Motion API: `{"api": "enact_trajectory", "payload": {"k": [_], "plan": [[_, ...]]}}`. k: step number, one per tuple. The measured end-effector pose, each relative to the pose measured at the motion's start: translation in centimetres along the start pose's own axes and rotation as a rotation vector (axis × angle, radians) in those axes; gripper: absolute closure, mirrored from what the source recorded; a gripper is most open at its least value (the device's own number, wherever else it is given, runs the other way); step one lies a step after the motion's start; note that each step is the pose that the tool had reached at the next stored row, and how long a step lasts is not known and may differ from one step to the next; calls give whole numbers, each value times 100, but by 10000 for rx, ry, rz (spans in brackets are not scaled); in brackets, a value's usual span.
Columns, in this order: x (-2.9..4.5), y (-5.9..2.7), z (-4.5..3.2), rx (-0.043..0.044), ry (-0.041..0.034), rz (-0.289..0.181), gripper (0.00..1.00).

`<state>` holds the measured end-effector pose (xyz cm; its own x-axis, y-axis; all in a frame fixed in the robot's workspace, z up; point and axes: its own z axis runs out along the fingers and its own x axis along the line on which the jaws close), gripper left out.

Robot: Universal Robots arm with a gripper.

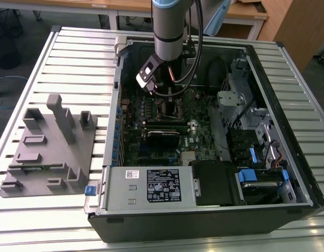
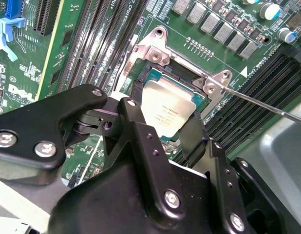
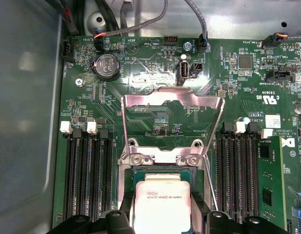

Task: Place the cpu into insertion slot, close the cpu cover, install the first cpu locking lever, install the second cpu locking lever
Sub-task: 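Place the cpu into insertion slot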

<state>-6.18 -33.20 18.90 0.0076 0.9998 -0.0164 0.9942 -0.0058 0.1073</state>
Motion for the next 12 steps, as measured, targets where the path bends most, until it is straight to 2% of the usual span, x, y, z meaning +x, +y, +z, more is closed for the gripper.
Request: {"api": "enact_trajectory", "payload": {"k": [12], "plan": [[-4,-4,4,11,-14,-1,46]]}}
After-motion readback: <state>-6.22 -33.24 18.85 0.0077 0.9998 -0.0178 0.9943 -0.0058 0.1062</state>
